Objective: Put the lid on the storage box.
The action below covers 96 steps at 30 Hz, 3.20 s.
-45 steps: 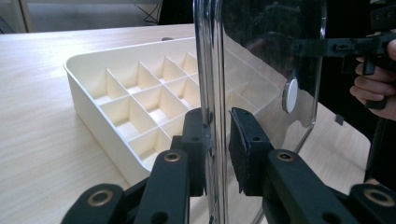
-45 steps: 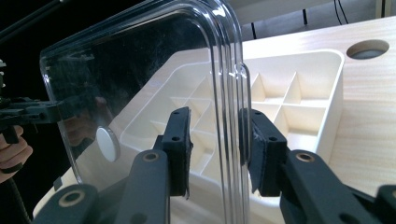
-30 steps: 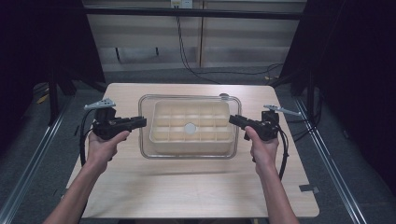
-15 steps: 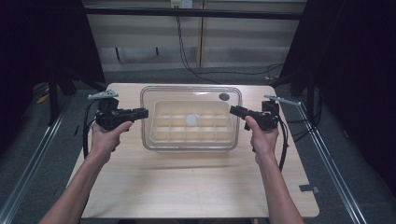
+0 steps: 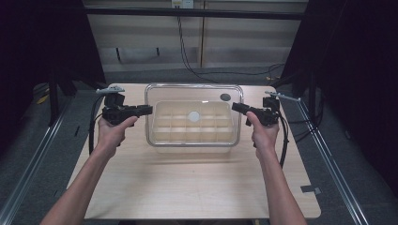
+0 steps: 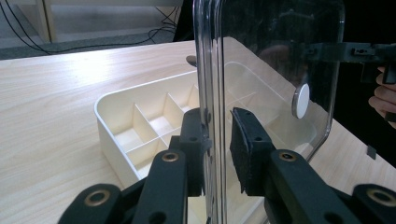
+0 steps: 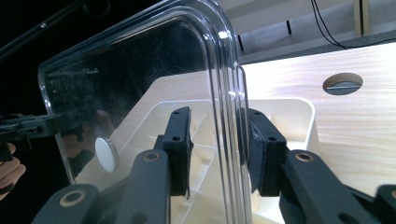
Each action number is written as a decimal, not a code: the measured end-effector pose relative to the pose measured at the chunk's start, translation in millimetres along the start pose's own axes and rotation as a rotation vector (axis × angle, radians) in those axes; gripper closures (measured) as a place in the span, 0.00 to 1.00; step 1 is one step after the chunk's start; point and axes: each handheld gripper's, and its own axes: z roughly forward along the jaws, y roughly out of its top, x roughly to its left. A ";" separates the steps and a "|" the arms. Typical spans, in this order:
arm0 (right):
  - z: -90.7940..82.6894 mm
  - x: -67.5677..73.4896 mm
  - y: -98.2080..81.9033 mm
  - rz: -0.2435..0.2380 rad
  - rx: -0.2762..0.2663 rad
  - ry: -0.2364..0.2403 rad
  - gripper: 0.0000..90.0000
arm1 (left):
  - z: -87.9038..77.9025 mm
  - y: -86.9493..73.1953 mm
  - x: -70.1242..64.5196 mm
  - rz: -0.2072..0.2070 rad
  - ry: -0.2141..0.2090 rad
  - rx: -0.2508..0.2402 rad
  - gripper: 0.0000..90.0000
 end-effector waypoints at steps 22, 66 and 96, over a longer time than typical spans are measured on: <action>19.4 -7.1 7.1 0.007 0.036 -0.034 0.72 | 13.7 2.3 15.2 -0.052 0.042 0.012 0.82; 82.0 -37.5 -2.2 0.033 0.214 -0.210 0.51 | 64.8 -13.7 63.5 -0.198 0.057 0.108 0.75; 97.0 -42.0 -16.3 0.018 0.271 -0.249 0.41 | 79.5 -28.8 73.9 -0.245 0.049 0.160 0.67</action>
